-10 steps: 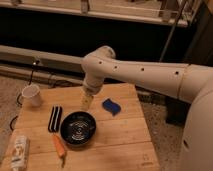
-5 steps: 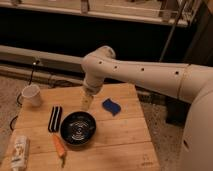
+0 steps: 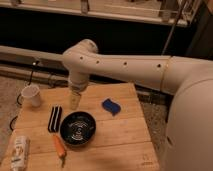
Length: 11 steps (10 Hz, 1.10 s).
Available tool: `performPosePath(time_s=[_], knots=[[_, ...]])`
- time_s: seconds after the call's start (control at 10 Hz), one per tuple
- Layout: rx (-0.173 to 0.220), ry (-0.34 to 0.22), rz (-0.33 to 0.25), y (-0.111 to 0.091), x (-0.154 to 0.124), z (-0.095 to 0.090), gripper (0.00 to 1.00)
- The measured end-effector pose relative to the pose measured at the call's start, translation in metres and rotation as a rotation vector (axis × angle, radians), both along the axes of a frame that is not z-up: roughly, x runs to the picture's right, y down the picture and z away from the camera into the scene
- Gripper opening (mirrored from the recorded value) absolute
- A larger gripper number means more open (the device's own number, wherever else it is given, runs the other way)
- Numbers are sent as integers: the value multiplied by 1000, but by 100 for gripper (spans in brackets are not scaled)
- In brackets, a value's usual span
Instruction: Place the bottle in the ceramic bowl
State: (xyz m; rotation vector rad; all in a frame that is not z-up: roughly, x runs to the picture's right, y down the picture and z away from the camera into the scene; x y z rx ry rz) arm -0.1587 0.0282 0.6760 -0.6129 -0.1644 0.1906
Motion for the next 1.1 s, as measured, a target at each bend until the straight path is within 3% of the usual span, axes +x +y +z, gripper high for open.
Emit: performPosePath(time_s=[0.2, 0.6, 0.9, 1.1], knots=[[-21, -64, -71, 13, -46, -8, 80], [-58, -320, -218, 55, -138, -25, 80], [-43, -503, -320, 81, -170, -28, 80], [-17, -582, -464, 112, -177, -24, 80]])
